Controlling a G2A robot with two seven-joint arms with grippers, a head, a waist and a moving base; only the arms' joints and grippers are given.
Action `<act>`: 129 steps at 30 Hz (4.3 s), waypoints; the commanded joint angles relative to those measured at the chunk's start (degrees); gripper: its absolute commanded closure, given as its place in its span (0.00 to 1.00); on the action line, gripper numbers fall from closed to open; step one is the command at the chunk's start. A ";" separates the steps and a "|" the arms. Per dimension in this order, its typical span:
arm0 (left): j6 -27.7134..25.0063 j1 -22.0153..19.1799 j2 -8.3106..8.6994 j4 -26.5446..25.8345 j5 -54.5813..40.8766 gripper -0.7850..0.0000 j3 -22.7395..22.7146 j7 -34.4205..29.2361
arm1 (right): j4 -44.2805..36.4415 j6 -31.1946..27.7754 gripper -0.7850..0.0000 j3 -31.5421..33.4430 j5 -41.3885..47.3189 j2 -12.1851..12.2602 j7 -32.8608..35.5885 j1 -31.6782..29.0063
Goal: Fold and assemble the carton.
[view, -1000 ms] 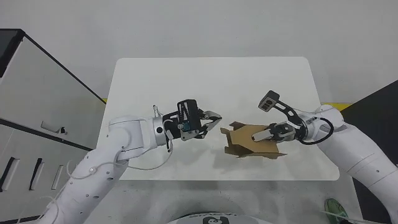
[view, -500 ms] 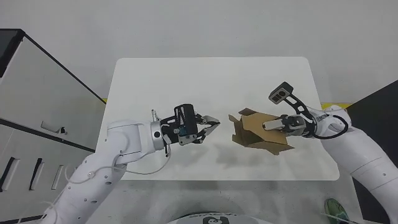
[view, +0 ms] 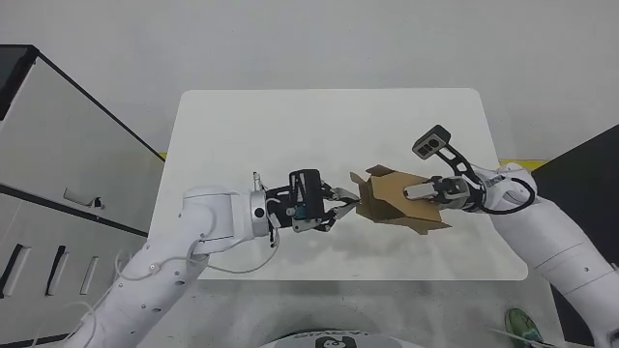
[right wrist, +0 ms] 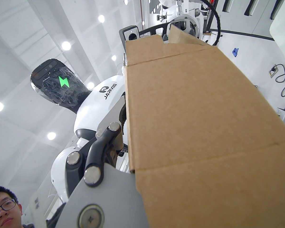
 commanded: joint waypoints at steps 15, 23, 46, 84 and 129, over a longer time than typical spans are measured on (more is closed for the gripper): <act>0.27 -1.83 -0.60 -0.35 0.78 1.00 2.95 -1.06 | 0.83 0.00 1.00 -1.05 -0.87 -1.64 0.00 1.23; 0.38 -2.32 -0.79 -0.31 1.63 1.00 3.92 -1.42 | 1.63 0.00 1.00 -1.46 -0.98 -2.37 0.00 1.67; 1.29 -2.47 -0.98 -0.74 3.08 1.00 4.79 -2.99 | 3.22 0.01 1.00 -2.58 0.77 -3.69 0.00 1.60; 1.18 -3.40 -1.32 0.60 2.58 1.00 5.35 -2.82 | 4.46 0.01 1.00 -4.12 1.55 -4.03 0.00 2.80; 1.09 -4.03 -1.87 0.24 2.77 1.00 7.43 -3.11 | 4.18 0.01 1.00 -3.07 1.38 -4.98 0.00 2.01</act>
